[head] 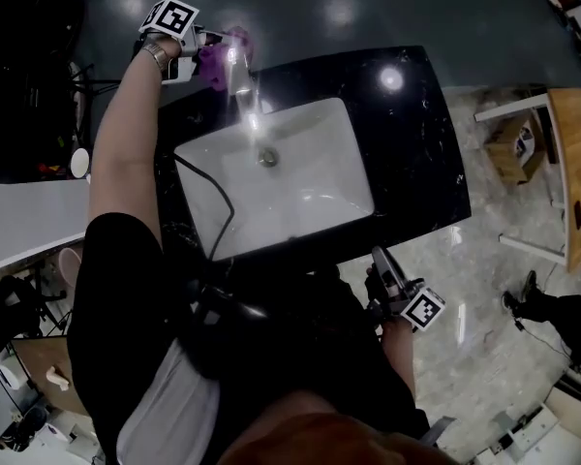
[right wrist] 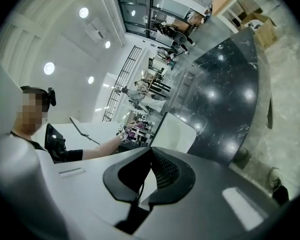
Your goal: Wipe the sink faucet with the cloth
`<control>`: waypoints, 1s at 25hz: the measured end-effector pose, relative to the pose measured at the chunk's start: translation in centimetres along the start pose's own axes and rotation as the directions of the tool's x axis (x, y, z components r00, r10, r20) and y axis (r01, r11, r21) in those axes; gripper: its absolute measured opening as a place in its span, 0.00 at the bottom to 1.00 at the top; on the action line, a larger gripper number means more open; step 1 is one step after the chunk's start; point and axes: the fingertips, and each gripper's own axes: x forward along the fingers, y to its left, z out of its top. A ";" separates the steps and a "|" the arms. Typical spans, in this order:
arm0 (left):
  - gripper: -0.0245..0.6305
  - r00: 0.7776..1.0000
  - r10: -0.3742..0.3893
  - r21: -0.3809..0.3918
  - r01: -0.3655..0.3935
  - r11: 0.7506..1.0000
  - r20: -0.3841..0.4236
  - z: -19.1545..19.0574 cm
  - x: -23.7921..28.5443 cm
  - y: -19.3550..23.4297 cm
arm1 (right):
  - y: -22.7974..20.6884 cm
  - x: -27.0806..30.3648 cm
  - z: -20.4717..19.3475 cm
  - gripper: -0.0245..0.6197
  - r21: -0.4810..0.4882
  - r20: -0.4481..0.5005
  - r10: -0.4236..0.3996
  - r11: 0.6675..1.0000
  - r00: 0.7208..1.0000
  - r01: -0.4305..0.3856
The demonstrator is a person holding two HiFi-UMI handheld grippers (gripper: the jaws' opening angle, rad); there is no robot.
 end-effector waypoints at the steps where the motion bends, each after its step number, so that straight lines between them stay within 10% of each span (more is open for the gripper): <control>1: 0.15 0.999 0.019 -0.004 -0.019 1.000 -0.047 -0.7 0.8 1.2 | -0.2 -0.1 0.0 0.05 0.001 0.003 -0.011 1.000 1.000 0.011; 10: 0.15 0.969 0.126 -0.038 -0.137 0.990 -0.212 -3.9 5.0 7.0 | -0.7 -0.2 -0.5 0.05 0.034 0.025 -0.049 0.998 0.999 0.048; 15: 0.15 1.000 -0.017 -0.025 0.017 1.000 0.015 -1.4 2.9 3.0 | -0.6 0.2 -0.8 0.05 0.002 -0.008 -0.034 0.999 0.999 0.034; 19: 0.15 0.959 -0.148 0.071 0.135 0.988 0.242 1.4 -1.8 -2.9 | -0.2 1.0 -0.6 0.05 -0.016 -0.042 0.010 1.000 0.999 -0.011; 25: 0.15 0.966 -0.049 0.316 -0.035 0.948 0.255 0.0 -5.1 -9.5 | 1.1 1.2 0.1 0.05 -0.042 -0.076 0.093 0.994 0.993 -0.096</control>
